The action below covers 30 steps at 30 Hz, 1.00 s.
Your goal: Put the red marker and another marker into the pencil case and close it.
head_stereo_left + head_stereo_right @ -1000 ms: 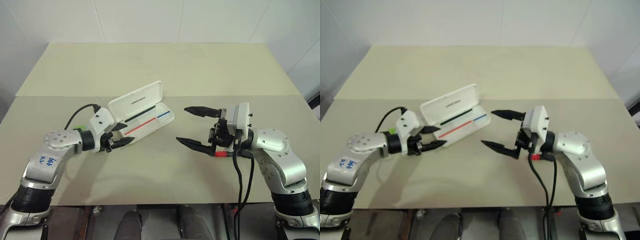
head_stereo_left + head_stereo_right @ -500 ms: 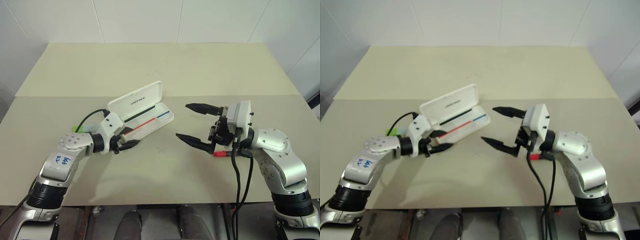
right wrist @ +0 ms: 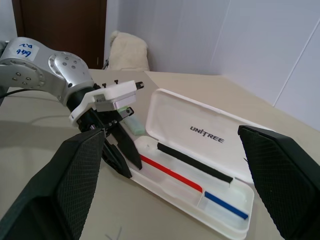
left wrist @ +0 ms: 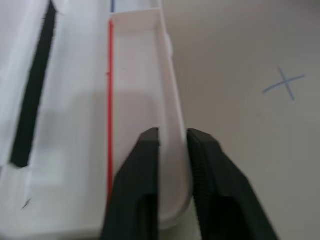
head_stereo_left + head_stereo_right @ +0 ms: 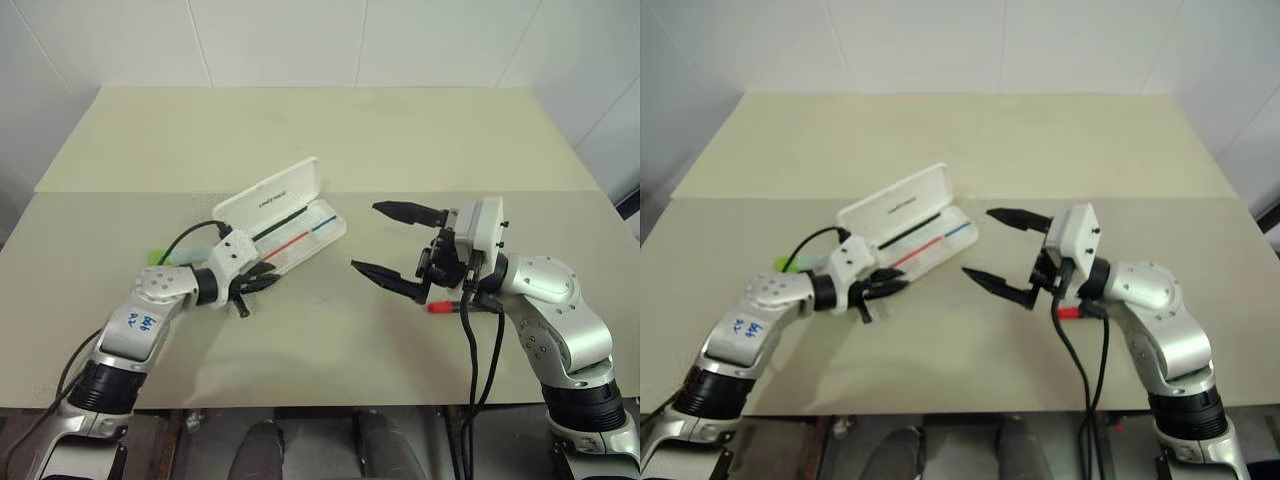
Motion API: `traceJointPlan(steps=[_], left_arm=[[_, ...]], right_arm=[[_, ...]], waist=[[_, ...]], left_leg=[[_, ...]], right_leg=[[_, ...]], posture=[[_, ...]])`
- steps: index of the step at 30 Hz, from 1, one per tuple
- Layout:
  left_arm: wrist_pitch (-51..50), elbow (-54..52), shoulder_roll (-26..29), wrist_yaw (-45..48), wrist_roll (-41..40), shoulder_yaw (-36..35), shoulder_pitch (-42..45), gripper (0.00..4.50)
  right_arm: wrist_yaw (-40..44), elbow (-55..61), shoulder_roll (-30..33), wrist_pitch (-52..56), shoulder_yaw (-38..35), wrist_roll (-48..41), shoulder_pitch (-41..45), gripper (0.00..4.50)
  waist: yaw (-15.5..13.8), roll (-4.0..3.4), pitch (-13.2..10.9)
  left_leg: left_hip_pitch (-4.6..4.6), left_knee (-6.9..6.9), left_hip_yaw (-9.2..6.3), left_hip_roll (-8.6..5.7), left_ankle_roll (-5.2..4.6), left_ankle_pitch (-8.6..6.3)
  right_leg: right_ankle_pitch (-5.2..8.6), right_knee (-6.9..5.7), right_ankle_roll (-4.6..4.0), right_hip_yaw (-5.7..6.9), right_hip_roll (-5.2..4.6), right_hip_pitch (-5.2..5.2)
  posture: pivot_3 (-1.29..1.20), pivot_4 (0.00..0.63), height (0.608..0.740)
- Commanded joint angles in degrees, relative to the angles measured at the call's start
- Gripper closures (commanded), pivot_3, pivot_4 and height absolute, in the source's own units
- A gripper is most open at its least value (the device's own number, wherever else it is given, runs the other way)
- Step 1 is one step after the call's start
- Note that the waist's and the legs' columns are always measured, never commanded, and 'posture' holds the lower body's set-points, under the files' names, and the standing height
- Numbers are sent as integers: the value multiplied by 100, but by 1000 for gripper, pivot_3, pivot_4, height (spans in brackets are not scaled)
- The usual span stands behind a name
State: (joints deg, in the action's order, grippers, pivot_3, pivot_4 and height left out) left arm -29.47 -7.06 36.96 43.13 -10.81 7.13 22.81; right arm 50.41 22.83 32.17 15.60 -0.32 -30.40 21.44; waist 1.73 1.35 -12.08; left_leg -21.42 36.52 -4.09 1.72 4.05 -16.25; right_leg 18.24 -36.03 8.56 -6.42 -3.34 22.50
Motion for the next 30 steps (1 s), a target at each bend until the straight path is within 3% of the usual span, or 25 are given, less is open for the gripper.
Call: traceJointPlan(steps=[1, 13, 22, 30], left_arm=[[-64, 53, 24, 31, 79, 3, 45, 4474], [29, 68, -54, 151, -31, -53, 193, 4474], [39, -617, 618, 1551, -709, -127, 78, 4474], [81, -709, 877, 2030, -598, 122, 235, 4474]], right_arm=[[-74, 299, -22, -87, -127, -70, 38, 0], [-137, 356, 5, -68, -128, -67, 29, 0], [31, 382, 204, 16, -211, -169, -78, 0], [346, 679, 742, 200, -515, -445, -679, 0]], waist=[[-6, -1, 1], [-11, -1, 1], [-6, 0, 0], [-17, 1, -1]], left_leg=[[1, 0, 0, 0, -2, 1], [1, 0, -2, -1, -1, 9], [-6, -25, -1, 0, 0, 9], [-9, -35, -1, 0, -1, 8]], right_leg=[[0, -2, 0, 0, 0, 0], [-8, 0, -1, 0, 0, -1], [-5, 16, -4, 1, 0, 8], [-1, 23, -8, 2, -1, 10]], posture=[[0, 150, 740], [0, 150, 740], [0, 150, 740], [0, 150, 740]])
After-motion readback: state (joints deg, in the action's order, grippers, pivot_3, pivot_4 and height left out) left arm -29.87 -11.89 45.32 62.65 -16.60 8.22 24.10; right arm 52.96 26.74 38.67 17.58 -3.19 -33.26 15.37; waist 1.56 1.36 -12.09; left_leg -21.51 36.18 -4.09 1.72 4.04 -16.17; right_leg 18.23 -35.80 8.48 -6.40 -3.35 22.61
